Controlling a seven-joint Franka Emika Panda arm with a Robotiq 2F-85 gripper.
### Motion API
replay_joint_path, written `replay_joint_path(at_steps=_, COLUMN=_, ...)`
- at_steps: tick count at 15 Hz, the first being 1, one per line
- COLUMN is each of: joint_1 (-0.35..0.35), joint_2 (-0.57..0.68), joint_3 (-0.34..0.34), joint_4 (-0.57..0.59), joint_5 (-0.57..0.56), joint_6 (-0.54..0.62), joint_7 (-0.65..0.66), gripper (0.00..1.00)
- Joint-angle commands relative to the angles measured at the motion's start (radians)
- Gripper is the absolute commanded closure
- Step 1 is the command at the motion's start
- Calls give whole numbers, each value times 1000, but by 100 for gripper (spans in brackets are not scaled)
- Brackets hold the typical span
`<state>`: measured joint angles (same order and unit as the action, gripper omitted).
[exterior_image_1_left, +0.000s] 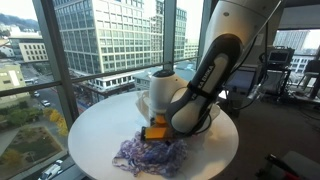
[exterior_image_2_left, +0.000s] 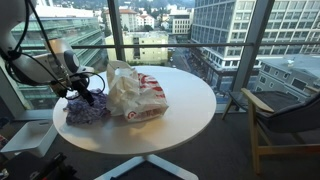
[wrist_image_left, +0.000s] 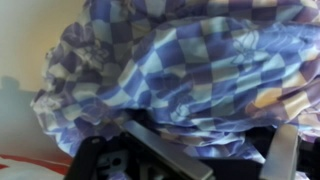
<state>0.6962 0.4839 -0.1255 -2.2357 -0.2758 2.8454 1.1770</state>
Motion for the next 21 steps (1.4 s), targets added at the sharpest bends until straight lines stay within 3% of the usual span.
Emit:
replay_joint_path(at_steps=1, joint_1=-2, joint_2=51, joint_3=16, joint_4=89, joint_5=27, joint_6=-98, joint_7=-21, gripper=0)
replay_joint_path(at_steps=3, joint_1=-86, joint_2=56, joint_3=114, joint_4=112, joint_5=115, joint_6=-170, joint_7=-108, gripper=1)
replay_joint_path(at_steps=4, joint_1=-123, joint_2=59, joint_3=155, joint_4=121, joint_5=152, joint_6=-193, joint_7=-156, gripper=25)
replay_joint_path(at_steps=6, joint_1=-152, joint_2=64, joint_3=187, joint_4=143, joint_5=185, joint_6=-235, joint_7=-190, gripper=31)
replay_joint_path(at_steps=9, joint_1=-215, joint_2=62, joint_3=245, joint_4=164, joint_5=238, joint_6=-274, joint_7=-249, gripper=54)
replay_joint_path(at_steps=14, joint_1=-345, joint_2=18, joint_3=375, joint_4=159, joint_5=448, joint_6=-290, joint_7=-461, gripper=89)
replay_joint_path(at_steps=16, joint_1=-345, joint_2=-25, joint_3=370, joint_4=140, joint_5=480, joint_6=-293, joint_7=-478, gripper=93)
replay_joint_path(at_steps=21, joint_1=-294, joint_2=-192, joint_3=327, joint_4=39, joint_5=429, joint_6=-254, joint_7=-412, gripper=90)
